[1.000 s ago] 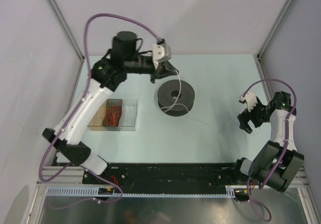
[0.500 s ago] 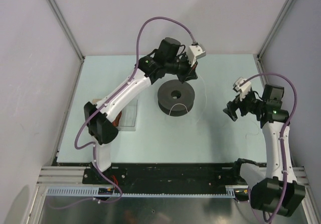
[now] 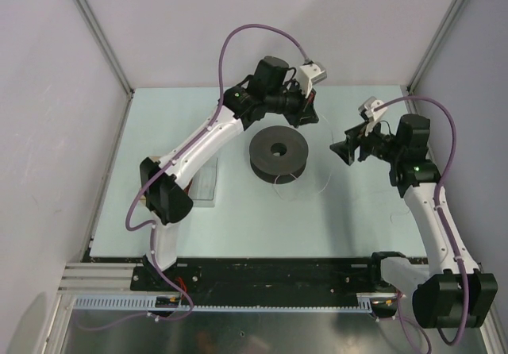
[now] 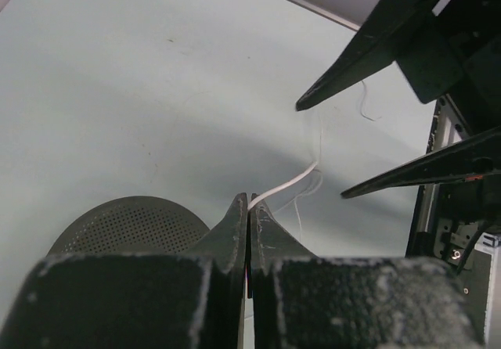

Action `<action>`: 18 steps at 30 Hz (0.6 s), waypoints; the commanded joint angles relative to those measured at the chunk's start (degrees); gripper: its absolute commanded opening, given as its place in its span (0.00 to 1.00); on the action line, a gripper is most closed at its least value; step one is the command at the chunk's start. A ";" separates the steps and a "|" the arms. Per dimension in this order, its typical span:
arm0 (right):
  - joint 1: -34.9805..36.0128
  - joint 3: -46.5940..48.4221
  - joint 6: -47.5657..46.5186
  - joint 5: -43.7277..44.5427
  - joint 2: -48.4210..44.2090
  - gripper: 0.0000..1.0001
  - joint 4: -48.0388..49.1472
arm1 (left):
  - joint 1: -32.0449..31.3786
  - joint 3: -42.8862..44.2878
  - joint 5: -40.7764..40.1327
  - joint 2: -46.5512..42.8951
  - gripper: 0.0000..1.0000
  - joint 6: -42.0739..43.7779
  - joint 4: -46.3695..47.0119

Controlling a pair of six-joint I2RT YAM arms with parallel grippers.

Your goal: Wrap the cables

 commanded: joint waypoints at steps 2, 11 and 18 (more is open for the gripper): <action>2.88 2.23 6.14 1.26 1.22 0.64 10.67 | -0.31 2.63 4.16 -0.77 0.00 -1.87 2.27; 6.97 2.18 5.76 2.52 3.56 0.25 14.76 | -0.37 1.43 5.86 -1.18 0.00 -2.13 2.46; 5.89 2.23 1.77 1.12 1.50 0.00 10.88 | 3.69 -4.37 12.19 -5.93 0.55 0.74 2.49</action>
